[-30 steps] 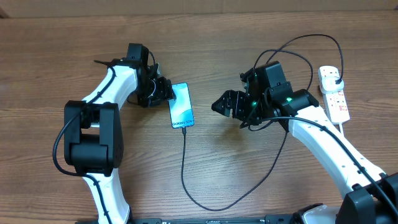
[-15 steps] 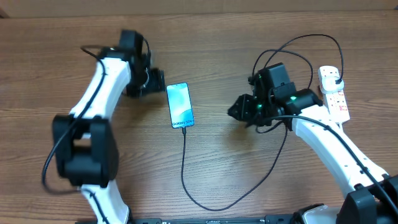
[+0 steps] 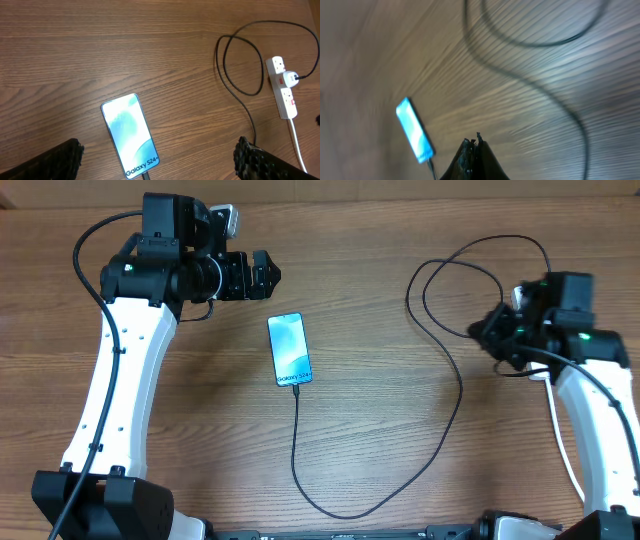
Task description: Plug charger to phone and switch on socket
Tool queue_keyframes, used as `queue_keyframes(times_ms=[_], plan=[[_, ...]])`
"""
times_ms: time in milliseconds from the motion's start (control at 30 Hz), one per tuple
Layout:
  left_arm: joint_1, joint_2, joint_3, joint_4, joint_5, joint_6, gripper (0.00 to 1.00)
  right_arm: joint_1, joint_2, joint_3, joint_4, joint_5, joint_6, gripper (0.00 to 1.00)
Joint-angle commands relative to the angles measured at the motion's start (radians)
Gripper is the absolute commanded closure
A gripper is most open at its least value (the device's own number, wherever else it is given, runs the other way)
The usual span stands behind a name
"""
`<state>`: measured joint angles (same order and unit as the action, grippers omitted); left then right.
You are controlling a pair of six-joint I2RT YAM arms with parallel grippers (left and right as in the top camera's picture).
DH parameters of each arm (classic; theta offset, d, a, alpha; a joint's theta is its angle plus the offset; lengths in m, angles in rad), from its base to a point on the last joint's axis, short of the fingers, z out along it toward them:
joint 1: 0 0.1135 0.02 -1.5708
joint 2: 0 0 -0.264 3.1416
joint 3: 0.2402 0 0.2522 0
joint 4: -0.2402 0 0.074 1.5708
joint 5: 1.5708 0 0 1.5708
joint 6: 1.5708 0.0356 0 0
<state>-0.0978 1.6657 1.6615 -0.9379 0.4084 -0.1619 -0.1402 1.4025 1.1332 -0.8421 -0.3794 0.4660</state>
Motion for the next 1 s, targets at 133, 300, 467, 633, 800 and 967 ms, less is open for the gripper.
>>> queue_keyframes(times_ms=[133,300,467,633,800,967], plan=[[0.004,-0.01,0.008,0.0,0.018,0.013,0.0,-0.306,0.01,0.1,0.015,-0.095,-0.03,0.97],[0.004,-0.01,0.008,0.0,0.018,0.013,0.0,-0.444,0.077,0.127,0.048,-0.151,-0.03,0.96],[0.004,-0.01,0.008,0.0,0.018,0.013,0.0,-0.546,0.172,0.127,0.106,-0.176,-0.03,0.96],[0.004,-0.01,0.008,0.0,0.018,0.013,0.0,-0.597,0.285,0.127,0.169,-0.177,-0.031,0.96],[0.004,-0.01,0.008,0.0,0.018,0.013,0.0,-0.602,0.398,0.127,0.257,-0.177,-0.06,0.96],[0.004,-0.01,0.008,0.0,0.018,0.013,0.0,-0.601,0.473,0.127,0.325,-0.177,-0.06,0.96]])
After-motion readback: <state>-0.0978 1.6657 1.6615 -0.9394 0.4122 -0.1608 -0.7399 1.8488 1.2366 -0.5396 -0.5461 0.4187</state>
